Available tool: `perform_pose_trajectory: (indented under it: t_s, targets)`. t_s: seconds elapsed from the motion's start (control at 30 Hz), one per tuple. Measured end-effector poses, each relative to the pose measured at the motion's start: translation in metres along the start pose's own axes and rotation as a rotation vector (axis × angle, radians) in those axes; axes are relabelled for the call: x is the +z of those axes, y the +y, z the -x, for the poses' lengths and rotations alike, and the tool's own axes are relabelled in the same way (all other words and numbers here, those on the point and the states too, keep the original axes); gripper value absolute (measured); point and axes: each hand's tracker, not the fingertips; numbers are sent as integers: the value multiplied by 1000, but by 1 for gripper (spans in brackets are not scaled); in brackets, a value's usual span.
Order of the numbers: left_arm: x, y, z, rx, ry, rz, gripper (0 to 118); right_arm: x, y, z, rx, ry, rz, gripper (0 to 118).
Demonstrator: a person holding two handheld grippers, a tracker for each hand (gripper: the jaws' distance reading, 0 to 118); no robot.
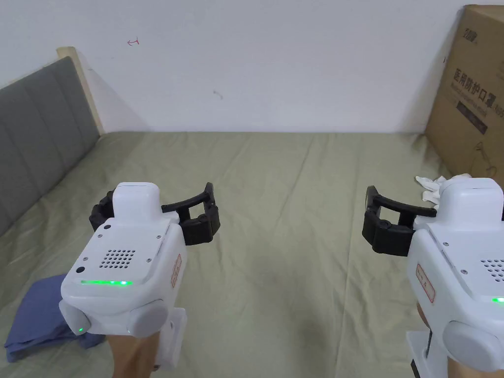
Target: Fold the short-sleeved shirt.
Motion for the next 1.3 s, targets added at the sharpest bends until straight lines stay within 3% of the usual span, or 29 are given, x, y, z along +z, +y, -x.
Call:
perform_pose_trajectory:
  t_s: [0.93, 1.1, 1.2, 1.3]
  targets:
    - [2, -1, -2, -24, 6, -7, 118, -7, 1, 4, 8, -11, 49, 118]
    - [2, 0, 0, -17, 4, -4, 118, -14, 3, 9, -28, -52, 147, 118]
    - [3, 0, 1, -16, 3, -6, 118, -15, 6, 11, -132, -113, 231, 118]
    - [4, 0, 1, -12, 4, -9, 118, -17, 13, 9, -221, -101, 372, 118]
